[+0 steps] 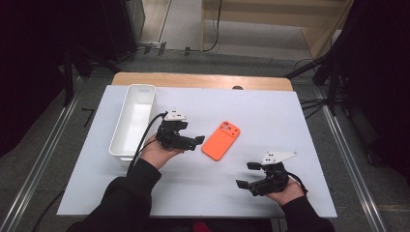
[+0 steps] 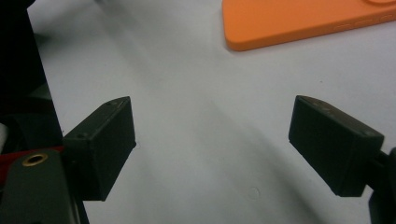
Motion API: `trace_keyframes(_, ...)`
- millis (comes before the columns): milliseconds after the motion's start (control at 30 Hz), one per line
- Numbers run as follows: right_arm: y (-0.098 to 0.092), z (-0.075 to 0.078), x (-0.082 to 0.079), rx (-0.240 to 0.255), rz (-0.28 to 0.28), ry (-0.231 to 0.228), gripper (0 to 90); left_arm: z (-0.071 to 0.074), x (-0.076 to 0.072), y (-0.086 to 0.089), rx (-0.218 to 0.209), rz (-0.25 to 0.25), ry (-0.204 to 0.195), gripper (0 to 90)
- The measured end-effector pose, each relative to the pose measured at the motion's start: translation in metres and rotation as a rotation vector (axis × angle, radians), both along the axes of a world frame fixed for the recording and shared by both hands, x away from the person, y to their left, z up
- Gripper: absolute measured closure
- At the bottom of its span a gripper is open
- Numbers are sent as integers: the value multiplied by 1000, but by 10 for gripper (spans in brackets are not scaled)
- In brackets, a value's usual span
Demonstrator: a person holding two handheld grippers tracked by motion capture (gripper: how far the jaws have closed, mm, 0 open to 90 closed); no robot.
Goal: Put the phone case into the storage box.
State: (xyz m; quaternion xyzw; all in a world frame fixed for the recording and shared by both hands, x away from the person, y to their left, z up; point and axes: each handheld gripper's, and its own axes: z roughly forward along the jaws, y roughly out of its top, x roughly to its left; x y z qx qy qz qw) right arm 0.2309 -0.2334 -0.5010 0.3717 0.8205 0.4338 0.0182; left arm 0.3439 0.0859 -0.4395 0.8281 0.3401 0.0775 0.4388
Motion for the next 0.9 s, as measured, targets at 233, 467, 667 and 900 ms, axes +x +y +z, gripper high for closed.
trace_keyframes(233,-2,0,-2,1,-9,1,135,-1,4,-8,13,15,3,148)
trace_keyframes(467,-4,0,-4,1,-17,3,135,-3,8,-18,23,23,1,148)
trace_keyframes(667,-4,0,-4,2,-17,3,135,-5,8,-27,22,22,-2,148)
trace_keyframes(900,-5,0,-5,2,-20,-1,135,-10,9,-34,19,28,-2,147)
